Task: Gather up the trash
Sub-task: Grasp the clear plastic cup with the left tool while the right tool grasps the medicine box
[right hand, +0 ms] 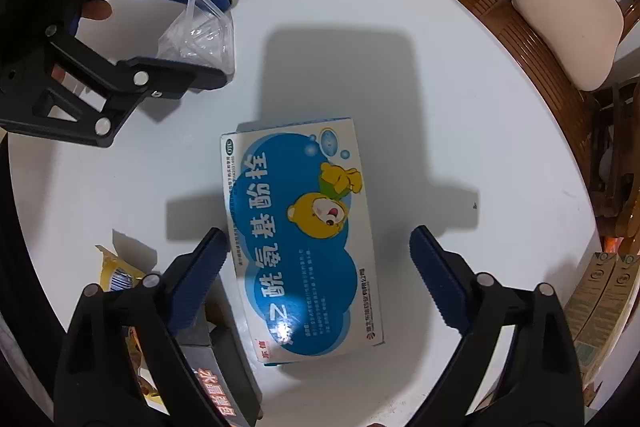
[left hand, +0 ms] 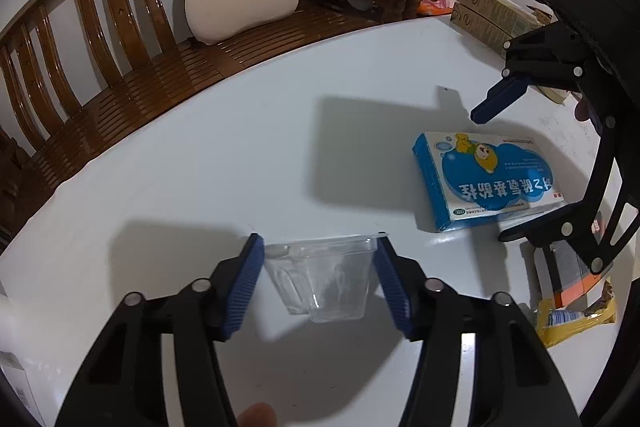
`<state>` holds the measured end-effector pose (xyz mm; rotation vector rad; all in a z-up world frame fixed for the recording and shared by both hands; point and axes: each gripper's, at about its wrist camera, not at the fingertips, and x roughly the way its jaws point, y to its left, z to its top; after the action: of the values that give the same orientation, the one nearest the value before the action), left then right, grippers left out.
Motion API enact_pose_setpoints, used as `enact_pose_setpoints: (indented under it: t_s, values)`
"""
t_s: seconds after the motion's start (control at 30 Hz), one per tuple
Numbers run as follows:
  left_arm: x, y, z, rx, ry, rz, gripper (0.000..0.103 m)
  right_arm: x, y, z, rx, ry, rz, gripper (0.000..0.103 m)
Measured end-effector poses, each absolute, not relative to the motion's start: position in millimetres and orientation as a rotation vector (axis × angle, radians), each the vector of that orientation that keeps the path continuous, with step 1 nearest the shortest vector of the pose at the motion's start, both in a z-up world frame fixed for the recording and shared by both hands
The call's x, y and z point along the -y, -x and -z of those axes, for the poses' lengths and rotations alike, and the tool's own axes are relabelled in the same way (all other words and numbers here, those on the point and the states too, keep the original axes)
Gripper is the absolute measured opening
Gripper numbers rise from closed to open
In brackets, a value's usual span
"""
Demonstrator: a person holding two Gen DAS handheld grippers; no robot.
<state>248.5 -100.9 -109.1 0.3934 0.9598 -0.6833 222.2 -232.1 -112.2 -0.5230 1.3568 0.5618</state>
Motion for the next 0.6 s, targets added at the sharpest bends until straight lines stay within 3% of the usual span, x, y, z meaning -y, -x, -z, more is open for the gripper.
enact_pose_setpoints:
  t_s: [0.13, 0.23, 0.33, 0.6]
  values:
    - [100.1, -248.0, 108.3, -0.959, -0.386, 0.692, 0.044, 229.9, -225.4, 108.3, -1.353, 0.51, -0.565, 0.071]
    - [98.7, -248.0, 108.5, -0.962, -0.385, 0.689, 0.043, 229.0, -228.0, 108.4, -1.351, 0.504, -0.565, 0.069]
    - [98.0, -247.8, 108.4, -0.963, -0.39, 0.688, 0.043, 227.8, -228.4, 107.4, -1.351, 0.492, -0.581, 0.06]
    - [94.5, -248.2, 108.7, -0.962, -0.381, 0.683, 0.042, 227.0, -230.5, 107.0, -1.338, 0.486, -0.581, 0.06]
